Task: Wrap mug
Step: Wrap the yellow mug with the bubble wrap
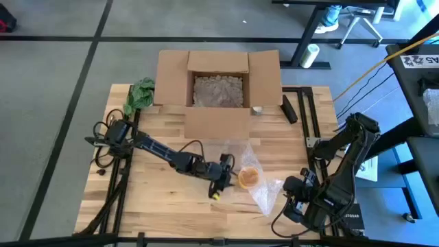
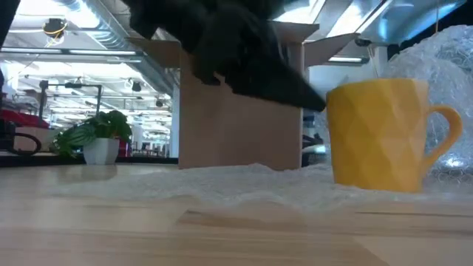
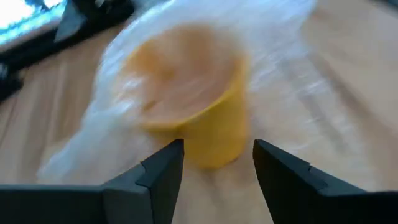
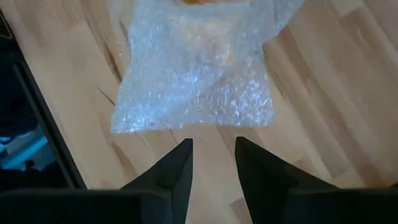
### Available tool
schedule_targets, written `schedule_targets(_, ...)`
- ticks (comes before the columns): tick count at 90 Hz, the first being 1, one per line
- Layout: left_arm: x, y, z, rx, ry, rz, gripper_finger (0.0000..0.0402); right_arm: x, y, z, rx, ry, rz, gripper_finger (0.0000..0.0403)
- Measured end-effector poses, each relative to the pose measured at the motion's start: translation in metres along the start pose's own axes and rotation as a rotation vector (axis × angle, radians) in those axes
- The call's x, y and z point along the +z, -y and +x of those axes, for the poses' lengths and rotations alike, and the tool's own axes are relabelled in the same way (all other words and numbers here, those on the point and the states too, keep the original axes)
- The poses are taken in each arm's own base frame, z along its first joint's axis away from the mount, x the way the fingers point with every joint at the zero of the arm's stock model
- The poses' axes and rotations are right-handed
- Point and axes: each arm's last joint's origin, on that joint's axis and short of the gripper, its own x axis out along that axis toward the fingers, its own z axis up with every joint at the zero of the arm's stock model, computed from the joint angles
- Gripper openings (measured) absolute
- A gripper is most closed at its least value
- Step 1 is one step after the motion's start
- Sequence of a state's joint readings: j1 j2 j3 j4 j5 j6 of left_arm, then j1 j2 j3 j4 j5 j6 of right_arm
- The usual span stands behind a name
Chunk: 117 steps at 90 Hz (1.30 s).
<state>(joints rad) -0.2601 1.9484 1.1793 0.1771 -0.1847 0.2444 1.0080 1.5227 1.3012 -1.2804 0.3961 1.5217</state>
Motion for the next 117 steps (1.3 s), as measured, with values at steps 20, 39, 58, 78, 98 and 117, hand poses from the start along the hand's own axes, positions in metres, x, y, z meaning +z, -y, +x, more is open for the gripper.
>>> schedule_targets(20,-0.005,-0.011,0.002,-0.051,-0.014,-0.079,0.019,-0.004,0.001,0.007,-0.002,-0.008,0.015,0.0106)
schedule_targets(39,0.004,-0.007,-0.006,-0.055,0.019,-0.034,0.0198,-0.017,0.002,0.012,0.003,-0.023,0.05,0.0106)
schedule_targets(58,0.02,0.002,-0.02,-0.049,0.09,0.025,0.0197,-0.03,0.001,0.028,0.048,0.011,0.097,0.0106)
schedule_targets(78,0.024,0.0,-0.02,-0.033,0.134,0.037,0.0179,-0.027,0.003,0.05,0.06,0.029,0.081,0.0106)
schedule_targets(98,0.018,-0.011,-0.016,-0.016,0.095,0.007,0.0171,-0.013,0.005,0.061,0.039,0.037,0.043,0.0106)
schedule_targets(117,0.017,-0.012,-0.016,-0.064,0.097,0.001,0.017,-0.001,0.005,0.066,0.038,0.044,0.003,0.0106)
